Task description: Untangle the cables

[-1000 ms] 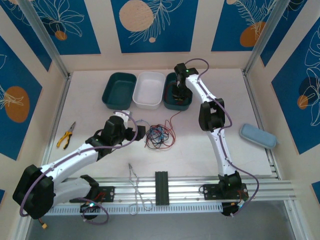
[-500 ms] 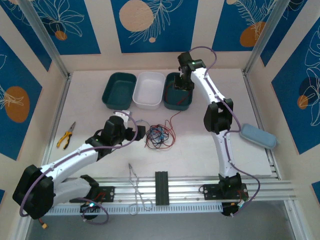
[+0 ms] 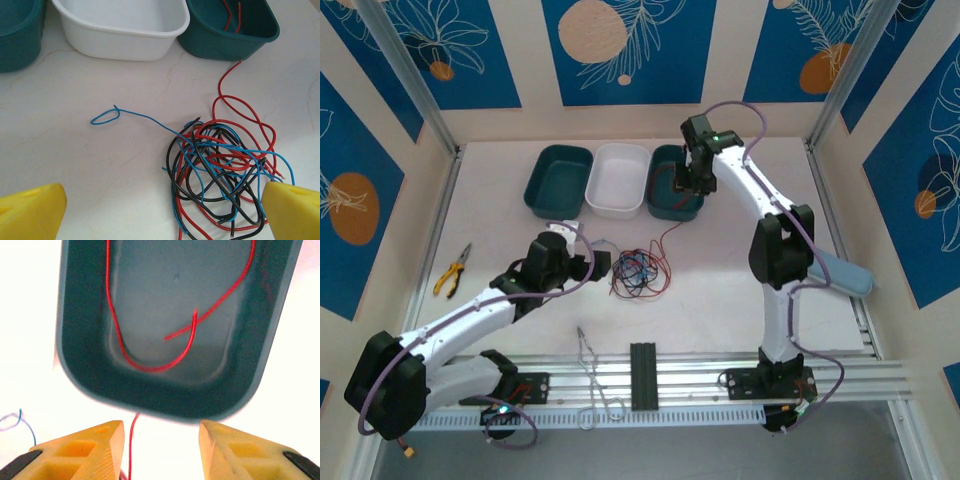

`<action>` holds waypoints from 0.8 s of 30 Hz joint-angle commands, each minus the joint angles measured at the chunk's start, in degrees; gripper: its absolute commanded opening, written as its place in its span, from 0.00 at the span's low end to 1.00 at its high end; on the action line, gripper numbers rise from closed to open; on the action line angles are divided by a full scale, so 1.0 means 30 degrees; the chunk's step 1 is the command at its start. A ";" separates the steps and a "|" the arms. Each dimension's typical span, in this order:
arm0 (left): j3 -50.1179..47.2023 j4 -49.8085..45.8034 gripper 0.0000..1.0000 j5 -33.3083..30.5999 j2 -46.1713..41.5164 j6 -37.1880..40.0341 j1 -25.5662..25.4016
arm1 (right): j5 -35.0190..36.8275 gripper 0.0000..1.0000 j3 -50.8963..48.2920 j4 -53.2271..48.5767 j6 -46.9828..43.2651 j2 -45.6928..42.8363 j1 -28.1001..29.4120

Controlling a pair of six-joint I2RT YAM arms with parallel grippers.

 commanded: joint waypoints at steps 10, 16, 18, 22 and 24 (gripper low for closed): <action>0.0573 0.1070 1.00 0.1238 0.1755 -0.0627 0.0119 | -0.2818 0.40 -1.2118 0.5000 0.2560 -0.7210 0.1983; 0.1382 0.1949 1.00 0.2773 0.4033 -0.1094 0.0028 | -0.3972 0.39 -1.3080 0.6294 0.3290 -0.6691 0.2640; 0.1597 0.2213 1.00 0.3185 0.4686 -0.1178 -0.0064 | -0.3688 0.39 -1.2471 0.6095 0.3130 -0.6079 0.2828; 0.1804 0.2777 1.00 0.3781 0.5729 -0.1356 -0.0174 | -0.2518 0.39 -1.0506 0.5076 0.2543 -0.4467 0.3356; 0.1841 0.3053 1.00 0.3992 0.6196 -0.1501 -0.0212 | -0.2058 0.39 -0.9536 0.4641 0.2256 -0.3704 0.3568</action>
